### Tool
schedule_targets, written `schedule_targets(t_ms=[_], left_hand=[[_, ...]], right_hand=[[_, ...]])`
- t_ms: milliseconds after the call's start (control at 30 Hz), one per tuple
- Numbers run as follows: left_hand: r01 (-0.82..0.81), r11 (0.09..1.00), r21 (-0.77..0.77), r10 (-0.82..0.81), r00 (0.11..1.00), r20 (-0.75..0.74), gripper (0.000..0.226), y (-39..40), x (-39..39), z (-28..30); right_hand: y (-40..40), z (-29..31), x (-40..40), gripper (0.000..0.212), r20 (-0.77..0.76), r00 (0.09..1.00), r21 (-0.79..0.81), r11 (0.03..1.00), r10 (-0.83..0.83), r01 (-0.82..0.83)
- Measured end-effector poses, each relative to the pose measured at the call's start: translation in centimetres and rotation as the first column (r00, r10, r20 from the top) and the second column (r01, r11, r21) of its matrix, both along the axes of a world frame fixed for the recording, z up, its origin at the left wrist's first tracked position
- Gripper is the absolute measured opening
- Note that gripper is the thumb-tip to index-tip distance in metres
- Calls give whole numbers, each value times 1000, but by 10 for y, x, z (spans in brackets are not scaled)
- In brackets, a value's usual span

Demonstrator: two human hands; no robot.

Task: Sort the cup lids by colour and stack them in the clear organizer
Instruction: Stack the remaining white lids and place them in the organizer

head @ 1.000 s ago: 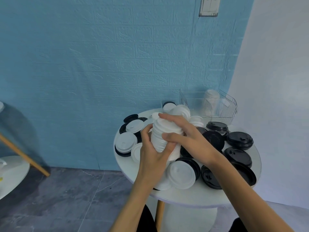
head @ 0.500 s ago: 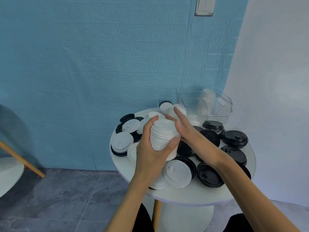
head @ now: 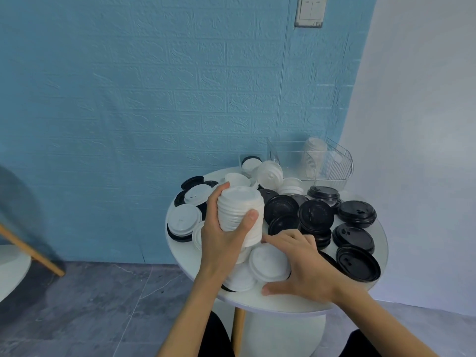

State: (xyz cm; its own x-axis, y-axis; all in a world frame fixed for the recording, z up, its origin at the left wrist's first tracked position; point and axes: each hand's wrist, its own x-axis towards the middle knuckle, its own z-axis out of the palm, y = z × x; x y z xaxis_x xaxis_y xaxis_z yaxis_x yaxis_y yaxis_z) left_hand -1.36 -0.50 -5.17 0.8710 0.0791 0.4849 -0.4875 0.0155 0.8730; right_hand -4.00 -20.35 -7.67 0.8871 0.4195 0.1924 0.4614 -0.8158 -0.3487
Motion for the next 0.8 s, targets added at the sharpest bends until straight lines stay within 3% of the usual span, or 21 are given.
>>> schedule_targets(t_ms=[100, 267, 467, 567, 800], left_hand=[[-1, 1000, -11, 1, 1000, 4, 73, 1, 1, 2], [1, 1000, -16, -1, 1000, 8, 73, 3, 2, 2], [1, 1000, 13, -2, 1000, 8, 72, 3, 1, 2], [13, 999, 36, -14, 1000, 8, 72, 1, 0, 3], [62, 998, 0, -62, 998, -4, 90, -9, -2, 10]], right_hand=[[-4, 2, 5, 94, -41, 999, 107, 994, 9, -5], [-16, 13, 13, 97, -74, 997, 245, 969, -25, 42], [-25, 64, 27, 91, -40, 995, 406, 909, -91, 99], [-9, 95, 29, 81, -33, 999, 528, 848, -41, 53], [42, 107, 38, 68, -79, 993, 478, 878, 82, -35]])
